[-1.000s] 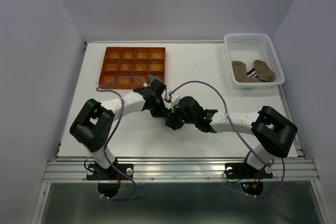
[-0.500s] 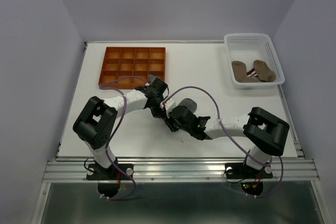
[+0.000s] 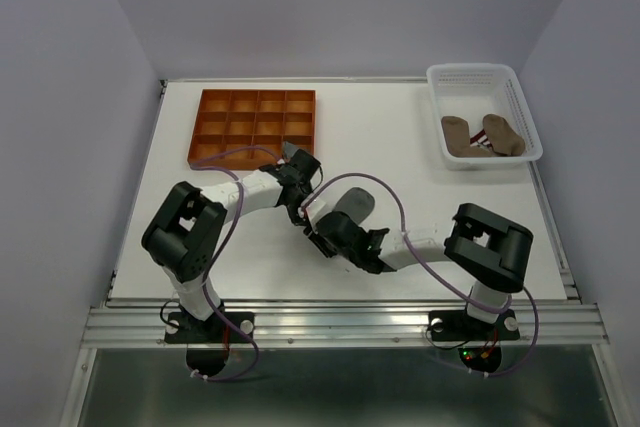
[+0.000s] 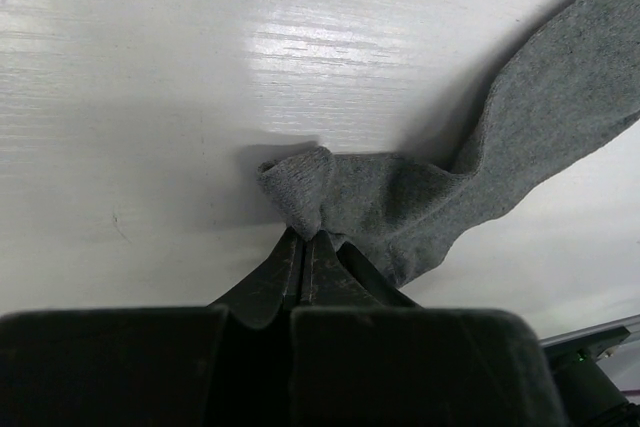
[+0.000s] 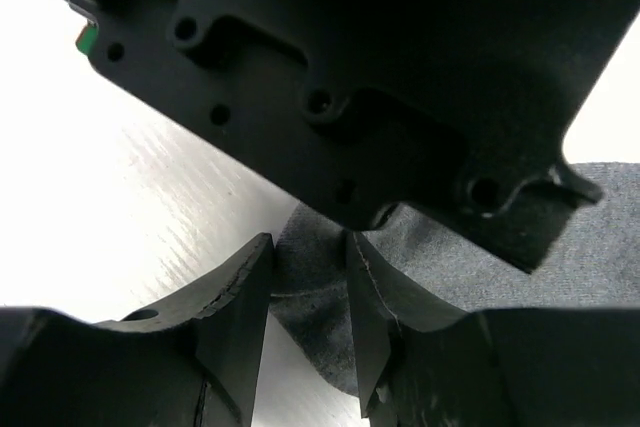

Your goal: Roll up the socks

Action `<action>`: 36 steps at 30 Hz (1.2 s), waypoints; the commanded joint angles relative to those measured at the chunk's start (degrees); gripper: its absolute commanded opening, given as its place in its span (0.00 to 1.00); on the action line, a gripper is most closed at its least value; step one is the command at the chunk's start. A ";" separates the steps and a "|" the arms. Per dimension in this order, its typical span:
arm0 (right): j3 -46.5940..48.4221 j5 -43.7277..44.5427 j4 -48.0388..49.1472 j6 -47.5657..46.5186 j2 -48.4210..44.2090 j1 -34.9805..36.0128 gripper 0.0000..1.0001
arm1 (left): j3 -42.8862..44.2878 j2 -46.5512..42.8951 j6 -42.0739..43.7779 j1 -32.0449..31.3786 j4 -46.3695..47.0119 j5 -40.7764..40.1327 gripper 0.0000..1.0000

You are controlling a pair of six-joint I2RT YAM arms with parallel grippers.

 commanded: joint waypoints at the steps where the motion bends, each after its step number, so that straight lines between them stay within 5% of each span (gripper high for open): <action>1: 2.39 4.51 -0.48 0.22 2.80 1.40 0.40 | 2.17 -0.70 0.87 -0.28 -1.44 0.12 0.00; 4: 4.24 8.11 -3.99 1.18 5.08 1.40 0.27 | 2.52 -1.40 0.78 -0.27 -1.97 -0.41 0.11; 7: 5.21 12.41 -5.05 3.28 5.88 1.40 0.01 | 2.87 -2.28 0.96 -0.10 -1.88 -1.37 0.27; 12: 5.65 10.25 -5.50 6.19 3.42 1.40 0.01 | 2.87 -4.74 1.40 2.26 -0.57 -2.69 0.46; 24: 4.51 -13.21 0.03 15.95 -2.12 -10.37 0.01 | 1.20 -7.64 3.42 8.33 5.93 -2.00 0.49; 32: 9.16 -18.66 -0.31 9.02 1.83 -15.74 0.01 | 2.17 -7.38 4.82 11.15 7.44 -2.08 0.49; 36: 10.75 -23.85 -2.50 14.35 2.10 -15.74 0.01 | 2.08 -7.73 5.35 12.47 7.43 -2.61 0.49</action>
